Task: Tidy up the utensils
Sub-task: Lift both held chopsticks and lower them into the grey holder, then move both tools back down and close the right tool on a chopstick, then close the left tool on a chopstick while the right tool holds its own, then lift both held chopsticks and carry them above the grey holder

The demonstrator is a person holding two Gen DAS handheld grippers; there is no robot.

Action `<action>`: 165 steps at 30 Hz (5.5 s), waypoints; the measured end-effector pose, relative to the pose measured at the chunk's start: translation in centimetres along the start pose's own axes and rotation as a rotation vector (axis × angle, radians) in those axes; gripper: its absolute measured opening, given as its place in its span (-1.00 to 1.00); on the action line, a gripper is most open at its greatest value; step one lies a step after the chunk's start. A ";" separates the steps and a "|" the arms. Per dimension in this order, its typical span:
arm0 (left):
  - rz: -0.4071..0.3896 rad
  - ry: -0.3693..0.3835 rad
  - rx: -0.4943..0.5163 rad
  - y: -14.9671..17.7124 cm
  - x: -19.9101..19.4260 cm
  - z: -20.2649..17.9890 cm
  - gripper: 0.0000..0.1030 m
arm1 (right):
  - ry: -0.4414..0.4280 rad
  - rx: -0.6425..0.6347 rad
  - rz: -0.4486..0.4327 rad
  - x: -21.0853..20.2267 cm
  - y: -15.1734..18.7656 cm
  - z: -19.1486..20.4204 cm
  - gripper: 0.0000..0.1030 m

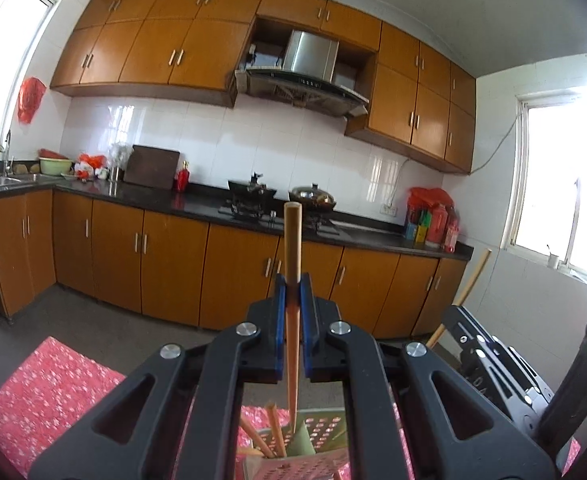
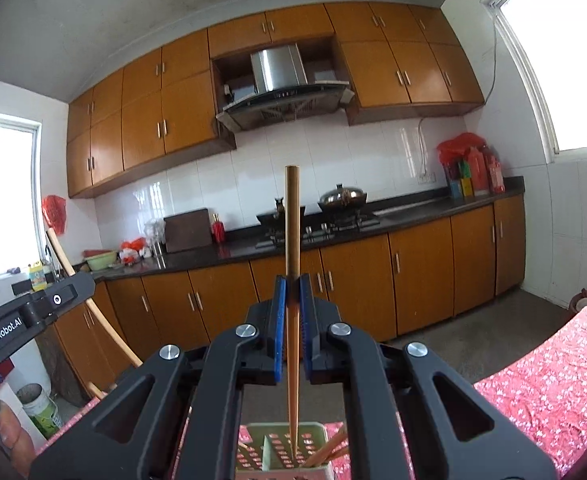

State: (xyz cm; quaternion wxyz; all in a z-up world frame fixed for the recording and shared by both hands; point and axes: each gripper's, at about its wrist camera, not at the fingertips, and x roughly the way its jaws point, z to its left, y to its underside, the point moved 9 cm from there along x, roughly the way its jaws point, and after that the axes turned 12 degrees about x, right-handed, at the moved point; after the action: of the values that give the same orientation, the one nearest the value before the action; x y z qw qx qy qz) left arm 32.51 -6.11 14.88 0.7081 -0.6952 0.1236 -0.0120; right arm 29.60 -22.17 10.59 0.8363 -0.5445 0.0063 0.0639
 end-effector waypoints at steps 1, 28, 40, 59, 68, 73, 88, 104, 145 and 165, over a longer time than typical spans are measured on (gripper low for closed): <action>0.016 0.000 0.004 0.6 0.4 0.0 -0.85 | 0.006 -0.005 0.014 0.2 0.6 -0.2 -0.85; 0.343 -0.137 0.024 15.8 -8.4 7.8 -0.34 | 0.156 0.067 0.473 -8.4 13.3 -9.8 -0.33; 0.605 0.007 0.031 28.6 -8.0 5.2 -0.34 | 0.136 0.014 0.799 -9.8 26.2 -9.3 -0.47; 0.745 0.053 0.148 33.3 -5.6 -0.8 -0.83 | 0.278 0.063 0.744 -8.9 24.7 -14.3 -0.85; 0.756 -0.063 0.080 33.0 -3.2 5.4 -0.84 | 0.282 0.017 0.740 -6.8 24.7 -13.9 -0.85; 0.746 -0.079 0.051 32.8 -2.2 7.3 -0.81 | 0.316 -0.018 0.721 -4.4 24.5 -14.3 -0.84; 0.726 -0.058 0.016 32.6 -2.0 8.8 -0.79 | 0.315 -0.015 0.716 -3.0 24.6 -14.7 -0.83; 0.727 -0.064 0.021 32.7 -1.9 8.4 -0.78 | 0.317 -0.017 0.714 -3.1 24.7 -14.5 -0.83; 0.724 -0.059 0.008 32.7 -2.0 8.4 -0.78 | 0.316 -0.018 0.710 -3.0 24.7 -14.5 -0.83; 0.651 -0.046 0.067 29.5 -6.4 7.2 -0.84 | 0.278 0.004 0.580 -7.2 20.1 -14.2 -0.85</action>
State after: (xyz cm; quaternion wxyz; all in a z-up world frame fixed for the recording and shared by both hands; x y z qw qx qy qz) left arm 23.09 3.11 -13.19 0.6999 -0.5956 0.3226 0.2265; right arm 21.02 -27.82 -12.86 0.7754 -0.5220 0.2753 0.2246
